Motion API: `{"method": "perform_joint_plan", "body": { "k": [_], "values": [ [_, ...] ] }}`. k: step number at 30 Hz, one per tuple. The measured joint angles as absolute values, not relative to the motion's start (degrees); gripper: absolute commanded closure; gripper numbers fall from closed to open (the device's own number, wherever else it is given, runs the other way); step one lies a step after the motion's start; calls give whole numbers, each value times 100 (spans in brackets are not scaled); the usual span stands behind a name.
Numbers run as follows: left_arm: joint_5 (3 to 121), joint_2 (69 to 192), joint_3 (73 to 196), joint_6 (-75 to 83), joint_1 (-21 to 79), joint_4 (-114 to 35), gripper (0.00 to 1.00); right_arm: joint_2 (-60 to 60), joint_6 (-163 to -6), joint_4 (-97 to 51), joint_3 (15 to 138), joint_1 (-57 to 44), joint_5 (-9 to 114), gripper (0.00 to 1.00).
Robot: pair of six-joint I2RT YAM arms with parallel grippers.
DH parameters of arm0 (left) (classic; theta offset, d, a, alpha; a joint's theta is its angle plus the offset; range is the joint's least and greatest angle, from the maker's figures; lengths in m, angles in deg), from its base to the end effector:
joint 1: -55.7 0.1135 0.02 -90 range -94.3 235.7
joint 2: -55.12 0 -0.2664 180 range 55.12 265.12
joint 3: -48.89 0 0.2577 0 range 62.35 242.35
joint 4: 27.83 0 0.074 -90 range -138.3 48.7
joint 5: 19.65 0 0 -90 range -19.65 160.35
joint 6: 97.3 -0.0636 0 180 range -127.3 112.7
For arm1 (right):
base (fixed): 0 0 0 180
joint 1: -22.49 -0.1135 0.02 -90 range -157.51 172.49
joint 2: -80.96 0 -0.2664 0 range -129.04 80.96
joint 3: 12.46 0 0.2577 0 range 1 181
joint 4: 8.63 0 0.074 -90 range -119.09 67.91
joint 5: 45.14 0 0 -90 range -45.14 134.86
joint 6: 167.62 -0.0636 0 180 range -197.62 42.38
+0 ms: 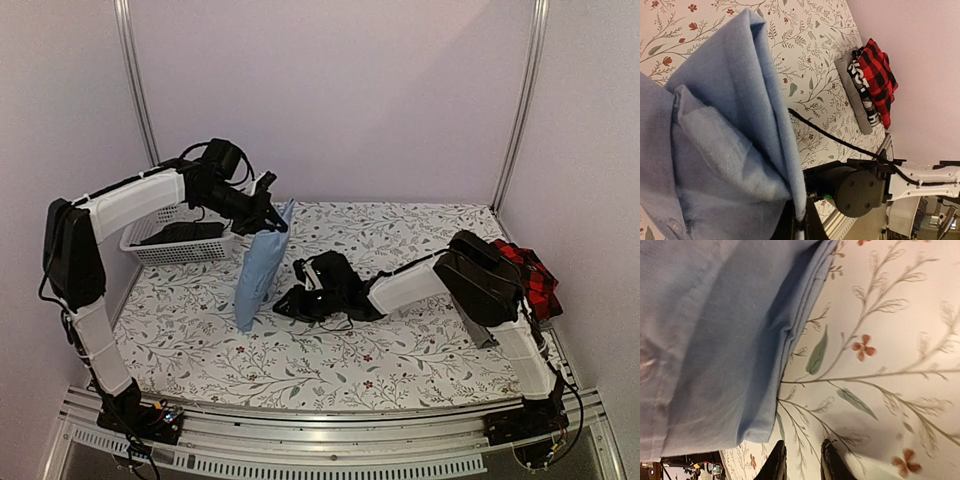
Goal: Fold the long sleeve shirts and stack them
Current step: Turn over the square-folded shirt at the center of the board.
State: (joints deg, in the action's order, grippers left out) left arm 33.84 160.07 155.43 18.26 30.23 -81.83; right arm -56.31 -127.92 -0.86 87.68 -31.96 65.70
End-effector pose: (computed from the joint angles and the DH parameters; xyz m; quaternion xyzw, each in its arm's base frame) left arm 0.3653 -0.2159 0.2789 0.1002 0.8991 -0.3994 0.1484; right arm 0.2941 0.4504 0.0733 -0.1220 0.8451 0.4886 0.1795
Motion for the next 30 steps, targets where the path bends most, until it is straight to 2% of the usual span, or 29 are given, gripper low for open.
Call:
{"method": "perform_joint_plan", "body": {
  "k": [6, 8, 9, 11, 13, 14, 15, 18, 23, 30],
  "values": [
    [3375, 16339, 15563, 1937, 2767, -7995, 100, -4250, -12622, -198, 7190, -2958, 6111, 67],
    [3428, 16516, 15609, 2058, 2588, -7857, 99, -3659, -12550, -348, 6674, -2888, 5881, 61],
    [3467, 16608, 15628, 2134, 2485, -7781, 93, -3408, -12532, -434, 6488, -2855, 5798, 59],
    [3609, 16851, 15766, 2333, 2258, -7665, 72, -2809, -12469, -654, 6071, -2772, 5549, 52],
    [3812, 17211, 16037, 2484, 1965, -7484, 62, -2156, -12397, -921, 5666, -2667, 5294, 43],
    [3917, 17406, 16229, 2569, 1814, -7442, 52, -1878, -12372, -1067, 5518, -2610, 5178, 39],
    [4042, 17613, 16430, 2687, 1650, -7366, 49, -1631, -12342, -1234, 5399, -2558, 5057, 36],
    [4337, 17952, 16828, 2803, 1329, -7317, 46, -1078, -12241, -1745, 5220, -2451, 4699, 30],
    [4791, 17747, 16881, 2847, 1241, -7261, 44, -921, -12023, -2228, 5367, -2416, 4526, 27],
    [5187, 16134, 14988, 2746, 2133, -6939, 45, -1874, -11776, -2508, 6296, -2425, 4679, 28]
  ]
}}
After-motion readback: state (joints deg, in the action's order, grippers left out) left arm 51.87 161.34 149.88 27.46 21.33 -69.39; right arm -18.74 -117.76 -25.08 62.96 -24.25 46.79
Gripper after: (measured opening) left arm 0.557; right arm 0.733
